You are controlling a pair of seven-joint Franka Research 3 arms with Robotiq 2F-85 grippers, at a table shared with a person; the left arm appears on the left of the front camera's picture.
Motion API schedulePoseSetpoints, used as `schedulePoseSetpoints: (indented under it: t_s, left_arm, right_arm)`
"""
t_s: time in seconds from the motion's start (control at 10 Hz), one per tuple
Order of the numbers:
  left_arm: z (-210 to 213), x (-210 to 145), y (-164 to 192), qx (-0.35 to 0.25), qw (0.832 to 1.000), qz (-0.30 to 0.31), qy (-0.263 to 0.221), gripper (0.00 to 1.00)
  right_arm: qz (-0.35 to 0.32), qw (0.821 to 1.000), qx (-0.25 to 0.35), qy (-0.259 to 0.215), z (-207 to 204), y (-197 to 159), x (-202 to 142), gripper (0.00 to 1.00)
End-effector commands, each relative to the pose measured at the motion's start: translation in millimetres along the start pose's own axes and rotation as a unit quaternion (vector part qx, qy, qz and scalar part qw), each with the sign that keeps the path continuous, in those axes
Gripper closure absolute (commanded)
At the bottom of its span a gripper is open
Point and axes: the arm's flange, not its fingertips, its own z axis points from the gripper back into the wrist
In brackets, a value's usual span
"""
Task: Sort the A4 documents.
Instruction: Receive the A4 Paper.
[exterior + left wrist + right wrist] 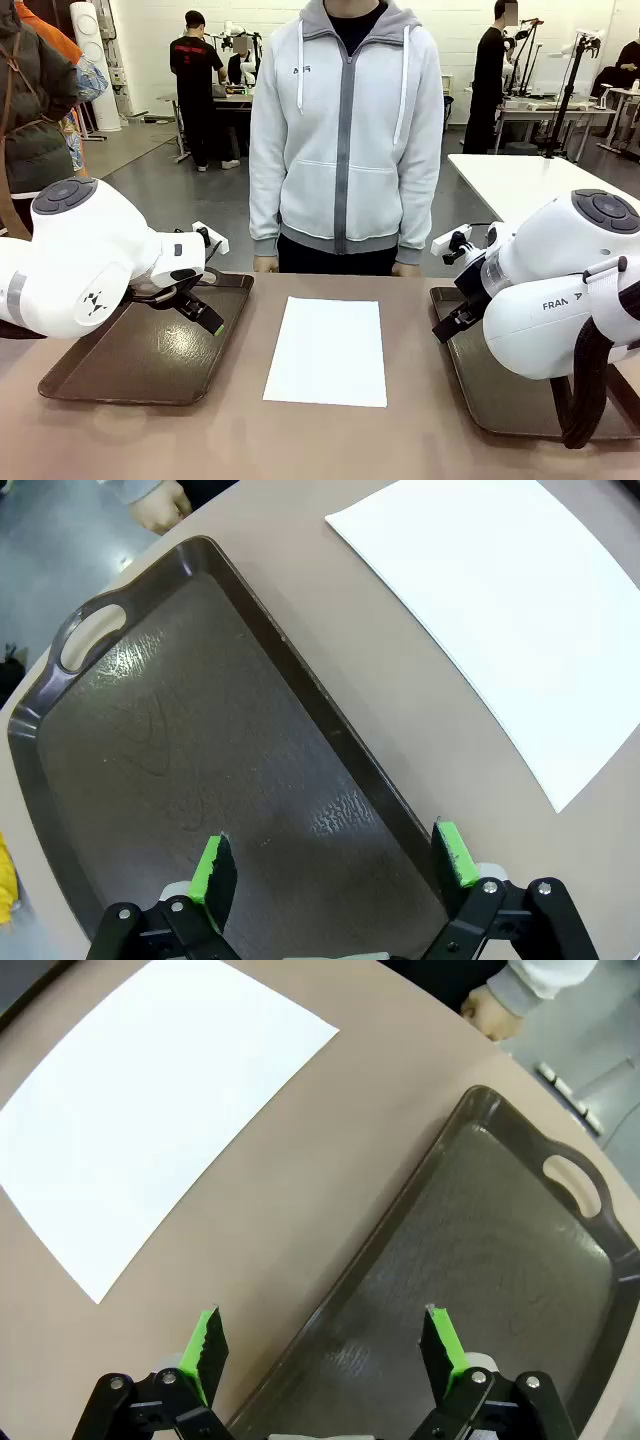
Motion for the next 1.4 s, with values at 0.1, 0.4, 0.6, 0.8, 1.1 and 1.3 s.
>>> schedulePoseSetpoints:
  t_s: [0.1,0.4,0.6,0.8,1.1,1.3]
  left_arm:
    - [0.0,0.0,-0.1,0.000,1.000,0.000,0.000,0.00]
    - [0.0,0.0,-0.1,0.000,1.000,0.000,0.000,0.00]
    - [0.0,0.0,-0.1,0.000,1.000,0.000,0.000,0.00]
    - [0.0,0.0,-0.1,0.000,1.000,0.000,0.000,0.00]
    - [0.0,0.0,-0.1,0.000,1.000,0.000,0.000,0.00]
    - [0.0,0.0,-0.1,0.000,1.000,0.000,0.000,0.00]
  right_arm:
    - [0.000,1.000,0.000,0.000,0.0,0.0,0.0,0.00]
    - [0.000,1.000,0.000,0.000,0.0,0.0,0.0,0.00]
    - [0.000,1.000,0.000,0.000,0.0,0.0,0.0,0.00]
    - [0.000,1.000,0.000,0.000,0.0,0.0,0.0,0.00]
    - [0.000,1.000,0.000,0.000,0.0,0.0,0.0,0.00]
    - [0.000,1.000,0.000,0.000,0.0,0.0,0.0,0.00]
